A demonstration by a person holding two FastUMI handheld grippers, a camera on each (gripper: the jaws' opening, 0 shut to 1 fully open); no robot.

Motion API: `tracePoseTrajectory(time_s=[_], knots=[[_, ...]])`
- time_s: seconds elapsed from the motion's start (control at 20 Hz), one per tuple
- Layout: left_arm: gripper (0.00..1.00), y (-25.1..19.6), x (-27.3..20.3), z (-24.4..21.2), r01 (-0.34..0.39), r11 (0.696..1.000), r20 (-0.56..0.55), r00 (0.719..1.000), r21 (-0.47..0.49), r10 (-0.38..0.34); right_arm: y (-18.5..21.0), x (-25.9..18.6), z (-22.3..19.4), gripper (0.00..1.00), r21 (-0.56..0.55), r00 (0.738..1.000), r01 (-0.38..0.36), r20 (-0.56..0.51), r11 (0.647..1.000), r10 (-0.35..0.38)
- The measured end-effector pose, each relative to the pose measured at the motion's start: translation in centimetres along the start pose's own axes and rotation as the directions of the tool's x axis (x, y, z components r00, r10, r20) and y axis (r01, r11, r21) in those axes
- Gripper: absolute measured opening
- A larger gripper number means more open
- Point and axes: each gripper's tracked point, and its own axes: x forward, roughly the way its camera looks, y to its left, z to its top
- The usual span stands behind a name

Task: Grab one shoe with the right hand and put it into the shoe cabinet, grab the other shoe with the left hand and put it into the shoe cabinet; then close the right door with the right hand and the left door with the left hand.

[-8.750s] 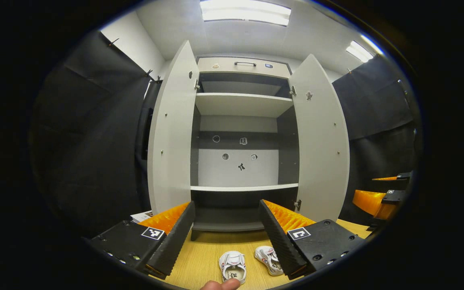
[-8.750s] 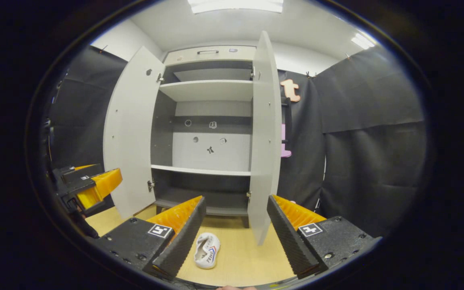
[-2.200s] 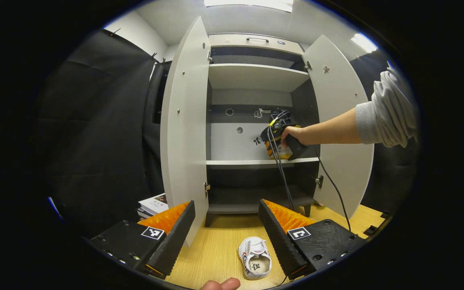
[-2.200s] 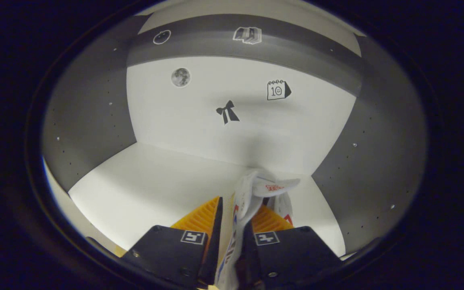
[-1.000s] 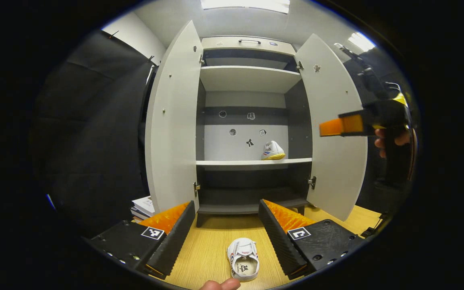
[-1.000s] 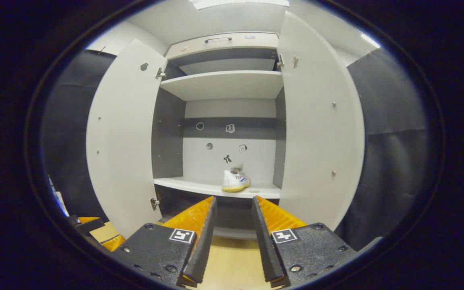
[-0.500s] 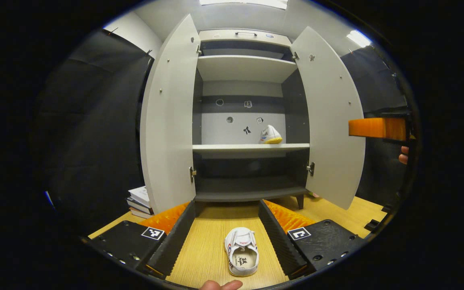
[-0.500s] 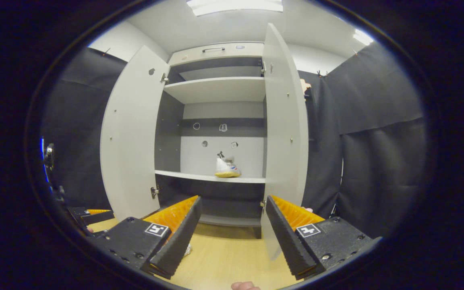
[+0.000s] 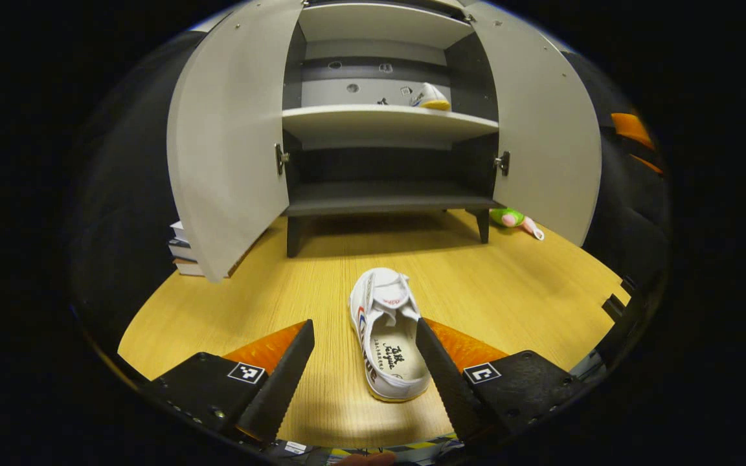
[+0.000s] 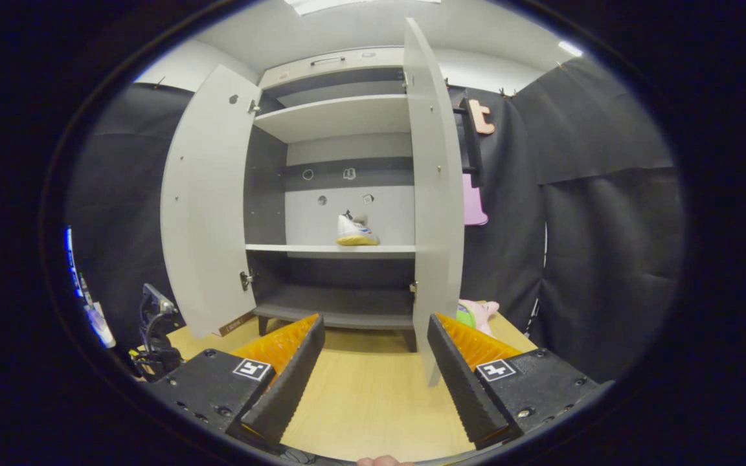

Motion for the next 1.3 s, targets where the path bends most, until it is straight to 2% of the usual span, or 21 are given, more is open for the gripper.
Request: tracePoseTrajectory(time_s=[0.15,0.4,0.6,0.7,0.75,0.8,0.85,1.0,1.05,1.15,1.25,1.3], knots=[[0.95,0.8,2.3,-1.5,-0.018,1.0,-0.065,0.998,-0.009,0.017,-0.7,0.0,-0.6,1.0,-0.022,1.0,0.018,-0.014,1.0,-0.018],[0.95,1.1,5.3,-2.4,-0.015,1.0,-0.109,0.994,0.002,0.015,-0.5,-0.4,-0.7,1.0,-0.034,0.998,0.022,-0.054,0.999,-0.024],[0.95,1.1,8.1,-1.5,-0.004,1.0,-0.116,0.993,-0.005,0.003,-0.3,0.3,-1.1,1.0,-0.046,0.997,0.023,-0.069,0.999,-0.026],[0.94,0.3,8.9,-1.2,0.038,0.999,-0.109,0.993,-0.006,-0.038,-0.2,0.7,-1.3,1.0,-0.051,0.997,0.024,-0.074,0.998,-0.028],[0.92,0.1,9.2,-1.2,0.037,0.999,-0.106,0.994,0.002,-0.037,-0.2,1.0,-1.4,1.0,-0.054,0.997,0.023,-0.078,0.998,-0.027],[0.89,0.1,9.7,-1.1,0.035,0.999,-0.105,0.994,0.001,-0.035,-0.1,1.1,-1.5,1.0,-0.055,0.996,0.022,-0.08,0.998,-0.027],[0.81,-0.1,9.9,-1.1,0.04,0.999,-0.102,0.994,-0.009,-0.04,-0.1,1.3,-1.7,1.0,-0.057,0.996,0.021,-0.085,0.998,-0.026],[0.72,-0.5,10.8,-0.8,0.036,0.999,-0.081,0.996,-0.024,-0.038,0.1,1.8,-2.2,1.0,-0.066,0.995,0.017,-0.099,0.998,-0.024],[0.62,-0.5,11.0,-0.7,0.032,0.999,-0.076,0.997,-0.018,-0.033,0.2,2.0,-2.4,1.0,-0.07,0.994,0.017,-0.102,0.997,-0.024],[0.58,0.3,11.3,-0.7,0.005,1.0,-0.067,0.998,-0.012,-0.005,0.2,2.2,-2.6,1.0,-0.074,0.994,0.019,-0.11,0.997,-0.027],[0.39,0.9,11.6,-0.6,-0.016,1.0,-0.053,0.998,-0.024,0.015,0.2,2.4,-2.8,1.0,-0.072,0.993,0.017,-0.116,0.997,-0.025],[0.34,1.3,11.7,-0.6,-0.031,0.999,-0.053,0.998,-0.025,0.03,0.2,2.5,-2.8,1.0,-0.073,0.993,0.017,-0.118,0.997,-0.026]])
